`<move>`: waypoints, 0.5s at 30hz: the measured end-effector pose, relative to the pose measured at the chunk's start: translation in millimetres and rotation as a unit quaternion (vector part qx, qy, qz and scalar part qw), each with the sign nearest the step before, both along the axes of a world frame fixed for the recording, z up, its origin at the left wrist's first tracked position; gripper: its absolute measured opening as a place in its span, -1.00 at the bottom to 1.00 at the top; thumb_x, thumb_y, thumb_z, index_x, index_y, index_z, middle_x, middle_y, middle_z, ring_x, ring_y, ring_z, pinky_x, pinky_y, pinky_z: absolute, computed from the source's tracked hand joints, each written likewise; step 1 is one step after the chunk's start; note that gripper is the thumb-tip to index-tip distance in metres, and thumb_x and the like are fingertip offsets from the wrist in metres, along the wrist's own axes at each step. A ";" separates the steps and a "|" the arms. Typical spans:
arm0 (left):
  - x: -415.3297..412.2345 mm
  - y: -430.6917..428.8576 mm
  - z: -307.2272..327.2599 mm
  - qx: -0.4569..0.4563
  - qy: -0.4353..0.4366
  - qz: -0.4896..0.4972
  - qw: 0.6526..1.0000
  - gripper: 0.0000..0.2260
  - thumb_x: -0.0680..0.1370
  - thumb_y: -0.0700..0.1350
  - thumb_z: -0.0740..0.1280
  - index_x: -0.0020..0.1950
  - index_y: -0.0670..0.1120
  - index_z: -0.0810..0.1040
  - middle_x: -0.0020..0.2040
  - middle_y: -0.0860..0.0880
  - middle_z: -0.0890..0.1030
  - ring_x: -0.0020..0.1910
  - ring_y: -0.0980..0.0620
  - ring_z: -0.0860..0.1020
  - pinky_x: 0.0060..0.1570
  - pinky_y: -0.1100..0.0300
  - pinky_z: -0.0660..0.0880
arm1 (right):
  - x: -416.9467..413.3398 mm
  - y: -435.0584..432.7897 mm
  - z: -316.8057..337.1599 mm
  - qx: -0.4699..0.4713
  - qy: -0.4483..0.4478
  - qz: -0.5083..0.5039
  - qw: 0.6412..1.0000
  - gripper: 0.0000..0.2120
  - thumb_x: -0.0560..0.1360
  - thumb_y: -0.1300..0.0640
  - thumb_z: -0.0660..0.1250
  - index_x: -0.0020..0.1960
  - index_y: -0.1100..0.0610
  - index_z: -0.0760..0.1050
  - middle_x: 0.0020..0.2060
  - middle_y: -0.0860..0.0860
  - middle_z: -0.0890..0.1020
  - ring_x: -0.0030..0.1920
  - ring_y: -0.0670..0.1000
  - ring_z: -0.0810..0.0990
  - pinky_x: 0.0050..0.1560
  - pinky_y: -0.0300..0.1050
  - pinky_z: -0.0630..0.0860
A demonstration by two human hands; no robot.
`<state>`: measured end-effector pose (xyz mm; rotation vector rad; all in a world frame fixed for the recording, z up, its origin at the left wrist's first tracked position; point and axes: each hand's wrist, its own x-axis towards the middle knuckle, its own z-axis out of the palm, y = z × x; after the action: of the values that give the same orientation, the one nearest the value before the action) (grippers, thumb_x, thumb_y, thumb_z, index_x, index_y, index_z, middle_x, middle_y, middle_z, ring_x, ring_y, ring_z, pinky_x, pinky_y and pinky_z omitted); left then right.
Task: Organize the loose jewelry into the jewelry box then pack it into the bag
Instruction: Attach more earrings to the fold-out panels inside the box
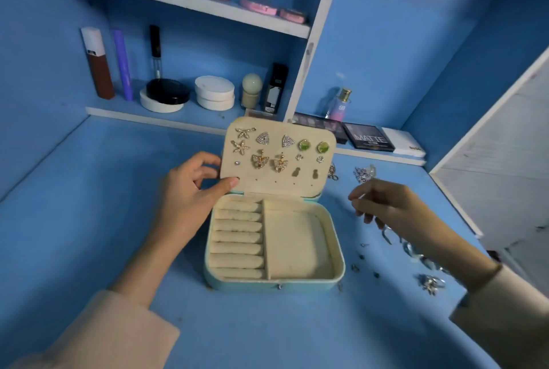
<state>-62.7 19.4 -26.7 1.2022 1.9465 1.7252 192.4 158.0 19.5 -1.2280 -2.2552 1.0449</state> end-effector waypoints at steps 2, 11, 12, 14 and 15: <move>0.4 0.3 -0.7 -0.001 -0.001 -0.002 1.000 -0.78 0.39 -0.21 0.50 -0.18 0.04 0.51 -0.28 0.16 0.63 -0.45 0.33 0.43 -0.36 0.49 0.28 | 10.5 -9.3 -3.5 0.045 -0.039 0.041 0.997 -0.86 0.46 0.27 0.37 -0.17 0.04 0.58 -0.34 -0.01 0.62 -0.36 -0.13 0.51 -0.35 -0.38 0.37; -4.8 2.0 -8.3 -0.004 0.008 0.004 1.000 -0.80 0.38 -0.13 0.51 -0.18 0.09 0.52 -0.28 0.34 0.61 -0.42 0.25 0.38 -0.39 0.42 0.26 | 32.9 -29.1 0.4 0.157 -0.152 0.213 0.952 -0.88 0.41 0.18 0.42 -0.14 -0.03 0.65 -0.29 -0.15 0.58 -0.17 -0.14 0.52 -0.20 -0.44 0.35; -4.3 1.8 -8.1 -0.003 0.010 0.004 1.000 -0.79 0.38 -0.13 0.51 -0.18 0.10 0.52 -0.28 0.34 0.61 -0.41 0.25 0.39 -0.39 0.42 0.27 | 33.6 -29.8 0.6 0.164 -0.159 0.220 0.948 -0.90 0.40 0.14 0.40 -0.14 -0.04 0.65 -0.30 -0.16 0.57 -0.16 -0.15 0.50 -0.19 -0.47 0.33; -4.0 1.5 -7.5 -0.001 0.016 0.004 1.000 -0.78 0.38 -0.12 0.51 -0.19 0.13 0.51 -0.29 0.36 0.60 -0.40 0.23 0.39 -0.39 0.41 0.27 | 34.3 -30.0 1.2 0.168 -0.170 0.226 0.945 -0.90 0.39 0.11 0.39 -0.14 -0.05 0.65 -0.31 -0.19 0.55 -0.15 -0.16 0.49 -0.19 -0.49 0.31; -3.8 1.7 -7.5 0.000 0.018 0.003 1.000 -0.78 0.38 -0.11 0.51 -0.19 0.14 0.51 -0.29 0.34 0.61 -0.40 0.22 0.39 -0.39 0.40 0.27 | 34.7 -29.7 1.1 0.167 -0.176 0.226 0.943 -0.90 0.40 0.12 0.41 -0.13 -0.05 0.65 -0.32 -0.21 0.54 -0.15 -0.16 0.49 -0.19 -0.48 0.31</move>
<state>-66.5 21.1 -34.3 1.2370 1.9727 1.7186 227.1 128.3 20.5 -0.8200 -2.9357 0.5609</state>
